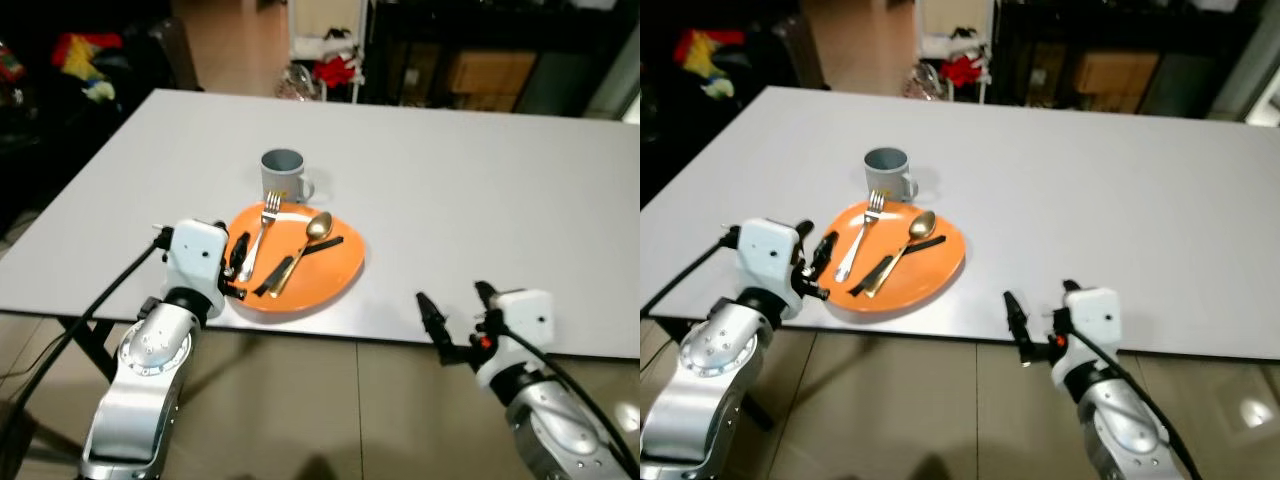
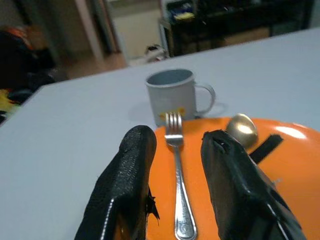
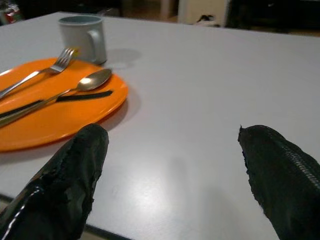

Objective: Setting the table

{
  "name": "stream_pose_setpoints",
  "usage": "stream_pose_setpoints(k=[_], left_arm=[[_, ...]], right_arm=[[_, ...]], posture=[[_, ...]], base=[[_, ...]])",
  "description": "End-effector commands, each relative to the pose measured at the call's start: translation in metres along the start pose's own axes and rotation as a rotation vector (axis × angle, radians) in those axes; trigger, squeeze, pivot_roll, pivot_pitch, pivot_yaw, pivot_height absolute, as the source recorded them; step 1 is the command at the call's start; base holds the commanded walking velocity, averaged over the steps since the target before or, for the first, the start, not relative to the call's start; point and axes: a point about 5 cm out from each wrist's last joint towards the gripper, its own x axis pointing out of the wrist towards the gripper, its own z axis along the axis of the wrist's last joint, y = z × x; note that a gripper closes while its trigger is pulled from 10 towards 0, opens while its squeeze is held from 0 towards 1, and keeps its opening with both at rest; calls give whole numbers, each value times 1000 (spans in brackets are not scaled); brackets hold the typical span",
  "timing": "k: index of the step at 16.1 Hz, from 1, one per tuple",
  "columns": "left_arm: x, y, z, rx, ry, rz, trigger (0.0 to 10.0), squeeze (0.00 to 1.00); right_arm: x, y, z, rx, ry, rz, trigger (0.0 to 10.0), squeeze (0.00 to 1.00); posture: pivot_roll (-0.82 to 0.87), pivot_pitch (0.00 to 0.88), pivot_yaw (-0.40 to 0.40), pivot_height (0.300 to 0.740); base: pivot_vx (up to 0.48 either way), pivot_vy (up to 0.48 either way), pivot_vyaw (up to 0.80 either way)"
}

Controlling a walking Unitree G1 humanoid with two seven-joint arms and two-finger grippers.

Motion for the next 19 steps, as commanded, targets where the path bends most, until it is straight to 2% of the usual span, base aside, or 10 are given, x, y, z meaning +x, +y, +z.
stream_pose_setpoints(k=[1, 4, 7, 12, 14, 16, 18, 19], left_arm=[[-4, 2, -2, -5, 10, 16, 10000, 0], [-3, -1, -5, -20, 37, 17, 10000, 0], [-11, -2, -13, -9, 65, 14, 10000, 0], [-15, -3, -18, -6, 104, 3, 10000, 0], [-16, -3, -20, -8, 112, -12, 10000, 0], [-11, -4, -21, -25, 123, -25, 10000, 0], [-10, -9, -23, -32, 135, -43, 10000, 0], [-11, -11, -24, -30, 138, -54, 10000, 0]], right_arm=[[2, 6, 2, 9, -10, 43, 10000, 0], [0, 10, 2, 17, -8, 77, 10000, 0], [0, 8, 1, 12, -8, 79, 10000, 0], [3, 2, 6, 19, -50, 53, 10000, 0], [8, 1, 10, 16, -76, 49, 10000, 0], [17, 0, 7, 75, -105, 43, 10000, 0], [24, -12, -2, 97, -96, -19, 10000, 0], [28, -18, -5, 80, -84, -30, 10000, 0]], posture=[[20, 0, -10, 740], [15, 0, -3, 740], [27, 0, -16, 740], [33, 0, -19, 740], [37, 0, -24, 740], [24, 0, -11, 740], [5, 0, 10, 740], [2, 0, 11, 740]], base=[[0, 0, 800], [0, 0, 800], [0, 0, 800], [0, 0, 800], [0, 0, 800], [0, 0, 800], [0, 0, 800], [0, 0, 800]])
